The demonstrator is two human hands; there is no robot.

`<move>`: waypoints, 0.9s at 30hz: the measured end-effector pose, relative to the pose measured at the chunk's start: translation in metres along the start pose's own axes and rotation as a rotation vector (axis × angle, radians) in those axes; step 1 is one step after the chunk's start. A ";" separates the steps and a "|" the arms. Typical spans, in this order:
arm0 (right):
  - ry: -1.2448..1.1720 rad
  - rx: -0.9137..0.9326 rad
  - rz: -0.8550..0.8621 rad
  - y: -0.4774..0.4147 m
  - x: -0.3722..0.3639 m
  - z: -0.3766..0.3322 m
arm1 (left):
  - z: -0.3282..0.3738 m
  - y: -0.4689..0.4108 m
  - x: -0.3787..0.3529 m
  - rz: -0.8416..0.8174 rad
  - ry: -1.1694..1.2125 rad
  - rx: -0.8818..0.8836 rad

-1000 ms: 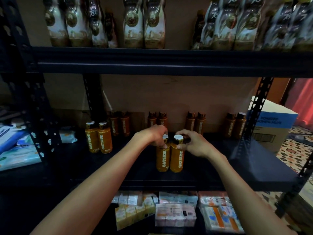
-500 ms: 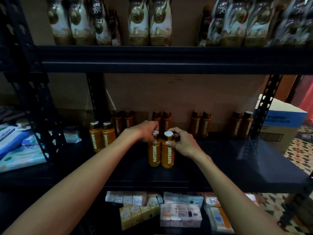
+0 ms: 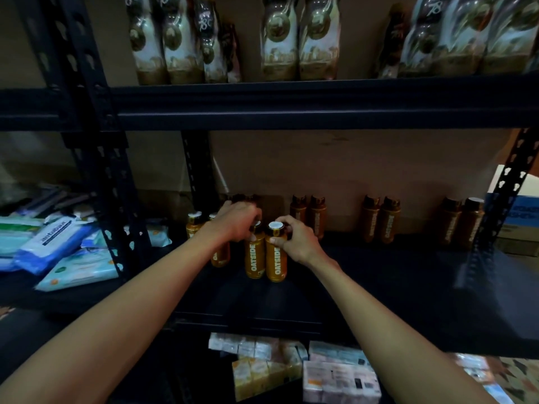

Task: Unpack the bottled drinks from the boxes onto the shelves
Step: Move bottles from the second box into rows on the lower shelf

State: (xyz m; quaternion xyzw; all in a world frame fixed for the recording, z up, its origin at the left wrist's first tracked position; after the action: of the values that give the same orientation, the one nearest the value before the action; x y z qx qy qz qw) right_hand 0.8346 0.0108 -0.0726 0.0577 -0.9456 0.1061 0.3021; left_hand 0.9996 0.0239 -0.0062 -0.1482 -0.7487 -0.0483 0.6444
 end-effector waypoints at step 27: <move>0.026 -0.028 0.034 -0.037 -0.038 -0.010 | -0.038 -0.008 -0.006 -0.019 0.005 0.067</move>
State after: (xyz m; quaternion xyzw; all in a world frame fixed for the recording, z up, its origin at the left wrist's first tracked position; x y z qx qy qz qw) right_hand 0.8771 -0.0215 -0.0803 0.0363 -0.9438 0.0988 0.3132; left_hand 1.0343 0.0050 -0.0048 -0.1191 -0.7497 -0.0295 0.6503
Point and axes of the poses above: each hand's wrist, its own y-axis away from the middle knuckle, its own x-axis out of the back of the hand, z = x × y, the point moved 2 cm from there along -y, towards the middle knuckle, and after that the axes turned 5 degrees about -x, right-handed, at the moved point
